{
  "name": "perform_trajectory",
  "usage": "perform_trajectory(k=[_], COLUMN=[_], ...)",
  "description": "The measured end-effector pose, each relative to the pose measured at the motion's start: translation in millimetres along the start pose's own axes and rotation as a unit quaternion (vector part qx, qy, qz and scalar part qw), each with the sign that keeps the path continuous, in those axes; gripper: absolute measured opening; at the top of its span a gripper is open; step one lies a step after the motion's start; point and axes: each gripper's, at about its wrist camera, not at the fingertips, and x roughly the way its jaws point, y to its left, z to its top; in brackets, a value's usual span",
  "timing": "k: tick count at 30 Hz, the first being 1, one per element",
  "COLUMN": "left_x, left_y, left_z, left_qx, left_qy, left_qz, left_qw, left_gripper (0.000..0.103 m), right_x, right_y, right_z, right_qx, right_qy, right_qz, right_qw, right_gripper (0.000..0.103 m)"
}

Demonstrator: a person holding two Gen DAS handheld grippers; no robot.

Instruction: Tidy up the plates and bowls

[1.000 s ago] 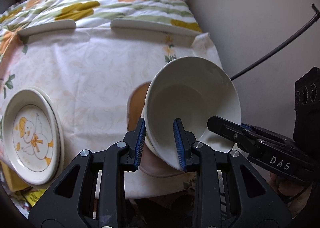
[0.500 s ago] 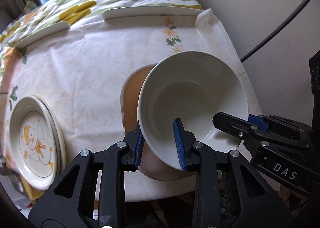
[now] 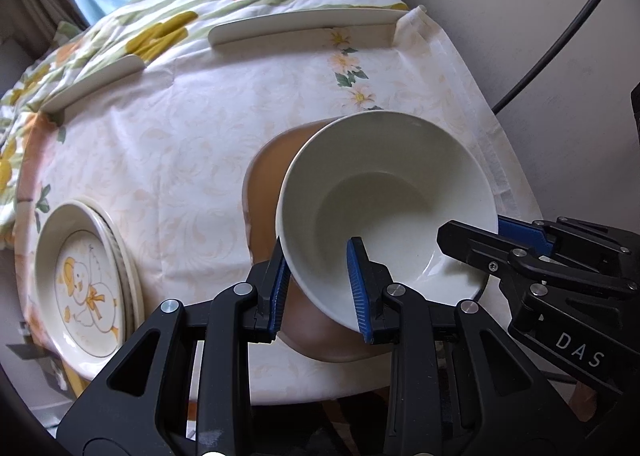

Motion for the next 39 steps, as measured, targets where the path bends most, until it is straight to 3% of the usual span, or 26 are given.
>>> perform_trajectory(k=[21,27,30,31,32,34,36,37,39], left_x=[-9.5,-47.7,-81.8,-91.1,-102.2,-118.0,-128.6,-128.0,-120.5], left_y=[6.2,15.6,24.2,26.3,28.9,33.1,37.0,38.5,41.3], left_z=[1.1,3.1,-0.8,-2.3,-5.8,-12.6,-20.9,-23.4,-26.6], left_qx=[-0.007,-0.011,-0.014,-0.013,-0.011,-0.010,0.000,0.008,0.023], left_qy=[-0.018,-0.062,-0.110,-0.123,-0.140,-0.167,-0.186,-0.180,-0.158], left_qz=[0.004,0.012,0.019,0.022,0.026,0.037,0.037,0.035,0.041], left_qw=[0.9998,0.9979,0.9937,0.9921,0.9897,0.9852,0.9819,0.9831,0.9864], left_gripper=[0.025,0.025,0.026,0.036,0.064,0.103,0.102,0.102,0.102], right_x=[-11.3,-36.0,-58.9,-65.3,-73.6,-84.5,-92.3,-94.1,-94.6], right_y=[-1.4,1.0,3.2,3.4,3.9,5.1,6.4,6.1,3.8], right_z=[-0.1,1.4,0.7,0.1,-1.6,-6.1,-12.2,-14.3,-17.2], right_qx=[-0.005,-0.010,-0.021,-0.026,-0.035,-0.053,-0.073,-0.079,-0.088], right_qy=[-0.018,-0.044,-0.063,-0.068,-0.075,-0.085,-0.090,-0.091,-0.081], right_qz=[0.014,0.012,0.008,0.007,0.008,0.003,-0.019,-0.027,-0.048], right_qw=[1.000,0.999,0.998,0.997,0.997,0.995,0.993,0.992,0.992], right_gripper=[0.022,0.022,0.022,0.022,0.022,0.030,0.078,0.085,0.087])
